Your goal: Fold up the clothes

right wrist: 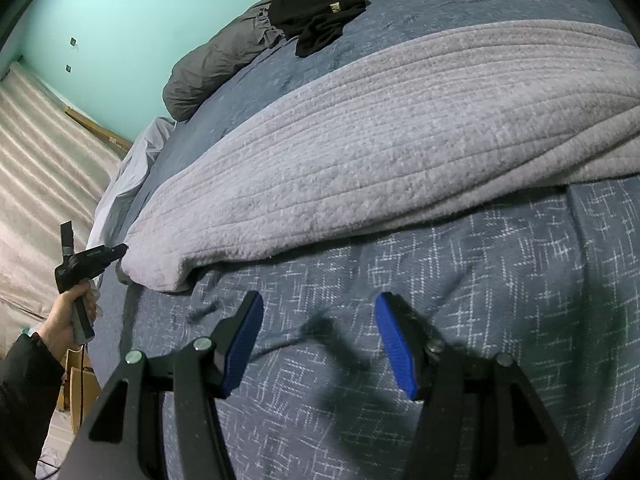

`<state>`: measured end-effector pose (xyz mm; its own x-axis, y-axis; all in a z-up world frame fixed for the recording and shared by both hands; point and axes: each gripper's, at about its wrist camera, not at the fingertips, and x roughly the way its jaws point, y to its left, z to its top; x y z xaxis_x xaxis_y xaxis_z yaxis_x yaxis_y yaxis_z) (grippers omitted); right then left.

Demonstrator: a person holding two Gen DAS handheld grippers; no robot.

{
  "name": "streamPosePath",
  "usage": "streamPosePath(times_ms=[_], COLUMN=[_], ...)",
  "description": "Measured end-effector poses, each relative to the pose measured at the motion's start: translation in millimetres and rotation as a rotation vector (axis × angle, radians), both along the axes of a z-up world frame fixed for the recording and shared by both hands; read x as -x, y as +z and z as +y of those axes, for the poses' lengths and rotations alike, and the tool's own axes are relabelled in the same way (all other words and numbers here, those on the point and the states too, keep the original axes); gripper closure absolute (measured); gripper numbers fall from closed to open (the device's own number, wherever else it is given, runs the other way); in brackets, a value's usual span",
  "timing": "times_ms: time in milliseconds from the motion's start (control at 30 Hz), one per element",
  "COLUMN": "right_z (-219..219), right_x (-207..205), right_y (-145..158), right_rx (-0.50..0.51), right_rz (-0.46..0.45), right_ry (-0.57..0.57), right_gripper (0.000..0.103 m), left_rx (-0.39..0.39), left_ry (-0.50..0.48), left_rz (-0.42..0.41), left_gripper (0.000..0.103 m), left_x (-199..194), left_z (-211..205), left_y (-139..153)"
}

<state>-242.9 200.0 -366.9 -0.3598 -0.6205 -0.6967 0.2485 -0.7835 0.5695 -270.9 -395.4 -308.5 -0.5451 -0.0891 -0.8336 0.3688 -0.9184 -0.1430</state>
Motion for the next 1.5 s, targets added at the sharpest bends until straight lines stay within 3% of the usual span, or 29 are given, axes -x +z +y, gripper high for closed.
streamPosePath(times_ms=[100, 300, 667, 767, 833, 1000, 1133, 1233, 1500], right_z=[1, 4, 31, 44, 51, 67, 76, 87, 155], right_x=[0, -1, 10, 14, 16, 18, 20, 20, 24], right_y=[1, 3, 5, 4, 3, 0, 1, 4, 21], right_rx=[0.004, 0.005, 0.01, 0.002, -0.003, -0.014, -0.019, -0.01, -0.057], right_rz=[0.001, 0.005, 0.007, 0.005, 0.0, -0.005, -0.004, -0.003, -0.014], right_ry=[-0.002, -0.01, -0.073, -0.107, -0.127, -0.161, -0.189, -0.223, -0.414], right_gripper=[0.044, 0.044, 0.044, 0.044, 0.044, 0.044, 0.036, 0.036, 0.034], left_rx=[-0.029, -0.046, -0.112, -0.118, -0.113, -0.058, -0.075, -0.063, -0.062], left_ry=[-0.012, -0.075, -0.166, -0.176, -0.186, -0.234, -0.235, -0.26, -0.304], left_rz=[0.013, 0.029, 0.121, 0.137, 0.142, 0.139, 0.155, 0.156, 0.17], left_gripper=[0.069, 0.068, 0.061, 0.051, 0.044, 0.042, 0.038, 0.033, 0.032], left_x=[-21, -39, -42, -50, -55, -64, -67, -63, -67], left_z=[5, 45, 159, 180, 190, 207, 208, 213, 214], left_y=[7, 14, 3, -3, -8, -19, -25, -27, -28])
